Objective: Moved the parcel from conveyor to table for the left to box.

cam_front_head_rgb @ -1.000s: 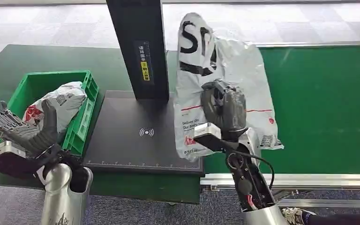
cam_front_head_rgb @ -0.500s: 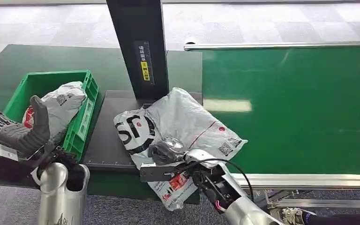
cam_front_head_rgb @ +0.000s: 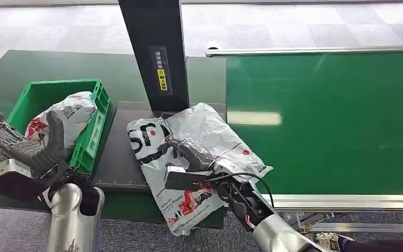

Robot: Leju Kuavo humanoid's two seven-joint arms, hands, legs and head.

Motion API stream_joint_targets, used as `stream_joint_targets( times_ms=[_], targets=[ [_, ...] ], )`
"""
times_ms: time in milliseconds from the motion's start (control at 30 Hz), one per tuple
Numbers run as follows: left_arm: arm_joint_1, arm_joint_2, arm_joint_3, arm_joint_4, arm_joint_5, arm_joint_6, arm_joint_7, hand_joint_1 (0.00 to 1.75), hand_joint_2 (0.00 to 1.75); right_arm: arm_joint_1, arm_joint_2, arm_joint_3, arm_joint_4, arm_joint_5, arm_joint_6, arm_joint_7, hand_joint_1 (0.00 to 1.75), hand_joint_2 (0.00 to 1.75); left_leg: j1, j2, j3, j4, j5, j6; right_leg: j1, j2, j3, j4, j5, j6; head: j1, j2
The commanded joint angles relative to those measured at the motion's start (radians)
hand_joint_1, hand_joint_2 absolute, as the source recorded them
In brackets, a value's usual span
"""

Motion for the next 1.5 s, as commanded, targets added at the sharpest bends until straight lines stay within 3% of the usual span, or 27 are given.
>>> stream_joint_targets(
  times_ms=[33,300,367,600,933,1000,1100,1267,1300,1333,1367,1500],
  targets=[
    [0.012,0.053,-0.058,0.089,0.024,0.006,0.0,0.0,1.75,0.035,-0.043,-0.114,-0.166,-0.062,-0.084,0.003,0.0,1.75,0.0,-0.003,0.002,-0.002,0.0,0.001,0.0,-0.002,0.003,-0.001,-0.001,0.0,0.0,0.0],
    [-0.003,0.087,-0.122,0.203,0.024,-0.07,0.0,0.0,1.75,0.095,-0.045,-0.191,-0.274,-0.197,-0.12,-0.029,0.0,1.75,-0.001,-0.003,0.002,-0.001,0.0,0.0,-0.001,-0.002,0.002,-0.001,-0.001,0.0,0.0,0.0],
    [-0.029,0.107,-0.171,0.318,-0.012,-0.201,0.06,0.0,1.75,0.116,-0.036,-0.258,-0.317,-0.324,-0.114,-0.045,0.0,1.75,-0.001,-0.004,0.003,-0.002,0.001,0.001,-0.001,-0.004,0.003,-0.002,-0.001,0.0,0.0,0.0],
    [-0.04,0.124,-0.257,0.463,0.001,-0.521,0.167,0.0,1.75,0.122,-0.023,-0.36,-0.334,-0.536,-0.117,-0.059,0.0,1.75,-0.001,-0.002,0.002,-0.001,0.0,0.001,-0.001,-0.002,0.002,-0.001,0.0,0.0,0.0,0.0],
    [-0.17,0.131,-0.433,0.715,-0.435,-0.448,0.403,0.0,1.75,0.155,-0.049,-0.41,-0.432,-0.654,-0.21,-0.041,0.0,1.75,-0.001,-0.006,0.002,-0.001,0.001,0.001,-0.001,-0.006,0.003,-0.002,-0.001,0.0,0.0,0.0],
    [-0.211,0.141,-0.488,0.795,-0.585,-0.421,0.509,0.0,1.75,0.154,-0.056,-0.405,-0.425,-0.657,-0.212,-0.016,0.0,1.75,-0.001,-0.003,0.001,-0.001,0.0,0.001,-0.001,-0.003,0.002,-0.001,0.0,0.0,0.0,0.0],
    [-0.24,0.131,-0.509,0.869,-0.692,-0.429,0.57,0.0,1.75,0.148,-0.063,-0.393,-0.391,-0.646,-0.206,0.006,0.0,1.75,-0.001,-0.003,0.002,-0.001,0.0,0.001,-0.001,-0.003,0.002,-0.001,-0.001,0.0,0.0,0.0],
    [-0.249,0.106,-0.461,0.92,-0.742,-0.463,0.562,0.03,1.75,0.135,-0.072,-0.372,-0.328,-0.619,-0.171,0.046,0.0,1.75,0.0,-0.002,0.003,-0.001,0.0,0.001,-0.001,-0.002,0.003,-0.002,0.0,0.0,0.0,0.0],
    [-0.246,0.104,-0.455,0.916,-0.743,-0.459,0.552,0.26,1.75,0.135,-0.072,-0.371,-0.321,-0.618,-0.164,0.05,0.0,1.75,-0.001,-0.001,0.002,-0.001,0.0,0.001,-0.001,-0.001,0.002,-0.001,0.0,0.0,0.0,0.0],
    [-0.246,0.105,-0.455,0.916,-0.743,-0.459,0.552,0.26,1.75,0.137,-0.073,-0.372,-0.32,-0.618,-0.165,0.049,0.0,1.75,0.0,-0.002,0.003,-0.002,0.0,0.001,0.0,-0.001,0.004,-0.003,0.0,0.0,0.0,0.0],
    [-0.24,0.102,-0.443,0.909,-0.748,-0.455,0.543,1.64,1.75,0.136,-0.07,-0.375,-0.309,-0.618,-0.159,0.049,0.0,1.75,0.0,-0.001,0.003,-0.001,0.0,0.001,0.0,-0.001,0.003,-0.002,0.0,0.0,0.0,0.0],
    [-0.216,0.098,-0.413,0.88,-0.774,-0.45,0.535,1.75,1.75,0.125,-0.087,-0.345,-0.252,-0.557,-0.131,0.13,0.0,1.75,0.0,0.0,0.002,-0.001,0.0,0.001,0.0,0.0,0.002,-0.001,0.0,0.0,0.0,0.0]
  ],
)
